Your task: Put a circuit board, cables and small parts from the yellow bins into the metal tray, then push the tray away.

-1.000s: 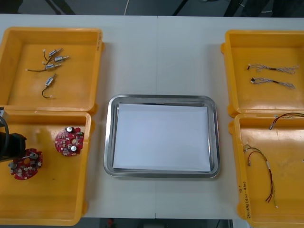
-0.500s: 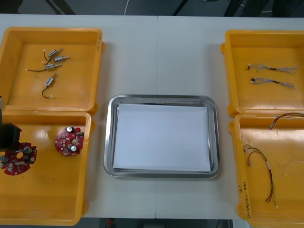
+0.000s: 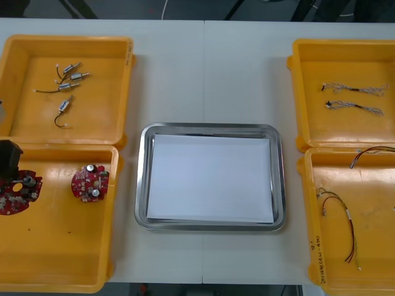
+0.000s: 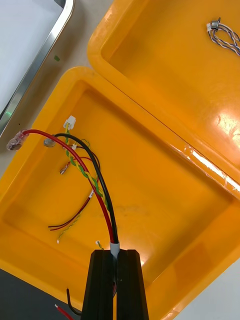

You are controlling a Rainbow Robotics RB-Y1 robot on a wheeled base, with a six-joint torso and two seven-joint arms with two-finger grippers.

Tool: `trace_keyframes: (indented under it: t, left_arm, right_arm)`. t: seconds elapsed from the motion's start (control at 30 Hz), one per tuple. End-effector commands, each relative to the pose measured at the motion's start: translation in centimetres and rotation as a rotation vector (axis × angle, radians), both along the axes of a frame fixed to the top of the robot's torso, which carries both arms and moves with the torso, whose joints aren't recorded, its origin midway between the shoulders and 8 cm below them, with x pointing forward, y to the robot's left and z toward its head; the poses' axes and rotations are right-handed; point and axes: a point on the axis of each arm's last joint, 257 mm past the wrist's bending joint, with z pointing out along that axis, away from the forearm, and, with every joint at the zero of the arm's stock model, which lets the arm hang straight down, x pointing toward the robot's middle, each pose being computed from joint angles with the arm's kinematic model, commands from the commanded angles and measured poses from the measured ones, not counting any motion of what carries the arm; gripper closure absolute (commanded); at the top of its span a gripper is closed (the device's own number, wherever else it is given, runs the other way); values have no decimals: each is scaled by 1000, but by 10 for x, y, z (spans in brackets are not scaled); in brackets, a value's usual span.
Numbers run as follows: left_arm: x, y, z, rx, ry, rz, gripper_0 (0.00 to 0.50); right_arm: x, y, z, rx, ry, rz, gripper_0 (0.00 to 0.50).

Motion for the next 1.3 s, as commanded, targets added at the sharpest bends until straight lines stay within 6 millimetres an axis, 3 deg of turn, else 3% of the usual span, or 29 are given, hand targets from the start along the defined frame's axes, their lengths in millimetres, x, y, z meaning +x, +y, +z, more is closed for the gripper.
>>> trace_keyframes:
  t: [0.03,0.17,0.63,1.03,1.3]
  left_arm:
    - [14,-5,45,26,-66,57,499]
    - [21,-14,50,40,-75,61,499]
    - [48,-91,55,17,-106,138,497]
    - [58,-162,47,-71,-146,160,497]
    - [65,-209,32,-106,-190,185,497]
  right_arm:
    - [0,-10,4,-37,7,-11,500]
    - [-1,-10,4,-33,10,-12,500]
    - [0,-10,5,-35,9,-11,500]
    - [0,-10,6,-38,10,-9,500]
    - [-1,-8,6,-36,10,-4,500]
